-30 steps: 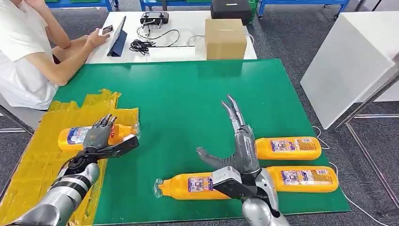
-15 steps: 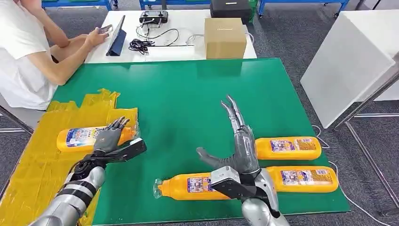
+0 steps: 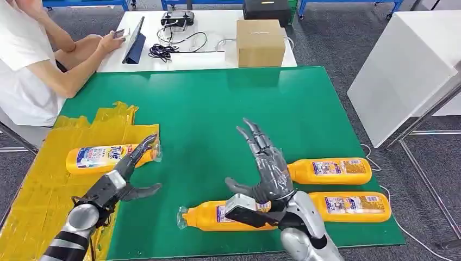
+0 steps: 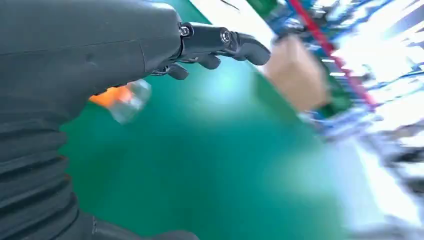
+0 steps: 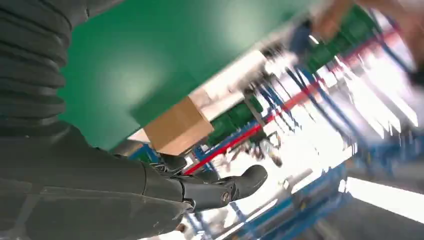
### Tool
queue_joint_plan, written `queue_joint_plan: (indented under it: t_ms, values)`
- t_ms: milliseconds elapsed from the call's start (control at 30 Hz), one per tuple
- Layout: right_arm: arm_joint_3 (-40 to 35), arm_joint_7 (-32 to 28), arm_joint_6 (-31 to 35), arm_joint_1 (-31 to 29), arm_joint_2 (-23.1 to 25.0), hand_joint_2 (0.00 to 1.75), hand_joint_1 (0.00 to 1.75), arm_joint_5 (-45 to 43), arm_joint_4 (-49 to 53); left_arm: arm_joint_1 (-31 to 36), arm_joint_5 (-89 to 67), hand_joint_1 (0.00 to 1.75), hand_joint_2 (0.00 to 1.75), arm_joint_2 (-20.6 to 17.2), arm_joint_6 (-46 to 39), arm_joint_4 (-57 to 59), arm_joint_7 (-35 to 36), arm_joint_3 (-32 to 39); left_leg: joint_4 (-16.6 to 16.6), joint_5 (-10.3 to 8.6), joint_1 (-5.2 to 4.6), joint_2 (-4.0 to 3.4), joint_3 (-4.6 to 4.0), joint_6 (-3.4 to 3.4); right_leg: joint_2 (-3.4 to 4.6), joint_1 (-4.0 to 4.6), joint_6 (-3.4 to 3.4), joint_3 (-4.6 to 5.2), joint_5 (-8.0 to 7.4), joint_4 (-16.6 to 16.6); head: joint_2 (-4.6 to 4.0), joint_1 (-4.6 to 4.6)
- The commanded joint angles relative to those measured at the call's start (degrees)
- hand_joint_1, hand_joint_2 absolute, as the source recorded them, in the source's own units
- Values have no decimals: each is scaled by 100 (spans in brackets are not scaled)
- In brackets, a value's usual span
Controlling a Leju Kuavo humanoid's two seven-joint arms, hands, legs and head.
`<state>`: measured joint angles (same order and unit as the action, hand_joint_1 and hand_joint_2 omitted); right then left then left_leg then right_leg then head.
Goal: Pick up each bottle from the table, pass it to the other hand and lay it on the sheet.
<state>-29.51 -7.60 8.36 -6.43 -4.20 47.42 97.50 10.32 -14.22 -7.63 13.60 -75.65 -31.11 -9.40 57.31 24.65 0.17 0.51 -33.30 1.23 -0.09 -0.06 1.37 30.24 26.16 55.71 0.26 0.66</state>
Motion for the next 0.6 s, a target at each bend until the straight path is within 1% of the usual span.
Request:
queue_joint_plan:
  t_ms: [33, 67, 100, 167, 200, 333, 367, 400, 433, 467, 533, 600]
  values:
    - [-1065, 138, -575, -827, -771, 175, 0, 341, -749, -453, 366, 0, 175, 159, 399, -574, -164, 608, -3, 8, 5, -35, 18, -1, 30, 5, 5, -13, -5, -13, 0, 0]
    - [-1065, 138, -575, -827, -771, 175, 0, 341, -749, -453, 366, 0, 175, 159, 399, -574, -164, 608, -5, 8, 7, -31, 22, -3, 26, 7, 5, -18, -5, -18, 0, 0]
    - [-1065, 138, -575, -827, -771, 175, 0, 341, -749, -453, 366, 0, 175, 159, 399, -574, -164, 608, -2, 4, 2, -8, 11, -2, 8, 1, 2, -8, -1, -8, 0, 0]
    - [-1072, 138, -561, -810, -785, 175, 0, 344, -764, -443, 364, 0, 175, 188, 391, -581, -162, 602, -4, 8, 4, -15, 20, -4, 13, 4, 3, -16, -1, -14, 0, -2]
    - [-1265, 108, -801, -919, -919, 175, 0, 275, -797, -475, 405, 0, 175, 222, 475, -608, -211, 637, -1, 4, 3, -2, 11, -2, 1, 4, 3, -12, 0, -11, 0, 0]
    - [-1584, 53, -1025, -939, -1067, 175, 0, 17, -1011, -699, 340, 0, 175, 368, 444, -747, -238, 662, -8, 10, 3, -20, 27, -3, 17, 4, 3, -25, -1, -19, 0, -2]
    - [-1646, 24, -1102, -903, -1139, 175, 0, -159, -1062, -717, 295, 0, 175, 393, 430, -717, -248, 617, -6, 5, 2, -9, 18, -2, 7, 2, 3, -18, -1, -15, 0, -2]
    - [-1681, 17, -1114, -862, -1188, 175, 0, -215, -1088, -719, 242, 0, 175, 421, 349, -682, -228, 603, -6, 4, -1, -1, 18, -1, 0, -1, 3, -18, 1, -14, 0, -2]
    - [-1706, 12, -1118, -848, -1226, 175, 0, -242, -1102, -709, 232, 0, 175, 434, 328, -640, -218, 588, -15, 8, 6, -9, 36, -3, 4, 6, 5, -40, -1, -31, 0, -2]
    - [-1760, -6, -1164, -825, -1290, 175, 0, -346, -1124, -681, 277, 0, 175, 477, 304, -557, -189, 603, -11, 5, 5, 2, 27, -2, -5, 5, 4, -32, 0, -25, 0, -2]
    - [-1784, -172, -1249, -704, -1355, 175, 0, -780, -1100, -599, 437, 0, 175, 536, 325, -365, -155, 624, -7, 2, -1, 12, 17, 0, -13, -1, 4, -19, 2, -16, 0, 0]
    - [-1848, -545, -1509, -591, -1458, 175, 0, -1441, -1009, -392, 518, 0, 175, 554, 350, -55, -139, 535, -10, 0, 1, 17, 19, -2, -19, 0, 4, -25, 1, -21, 0, -2]
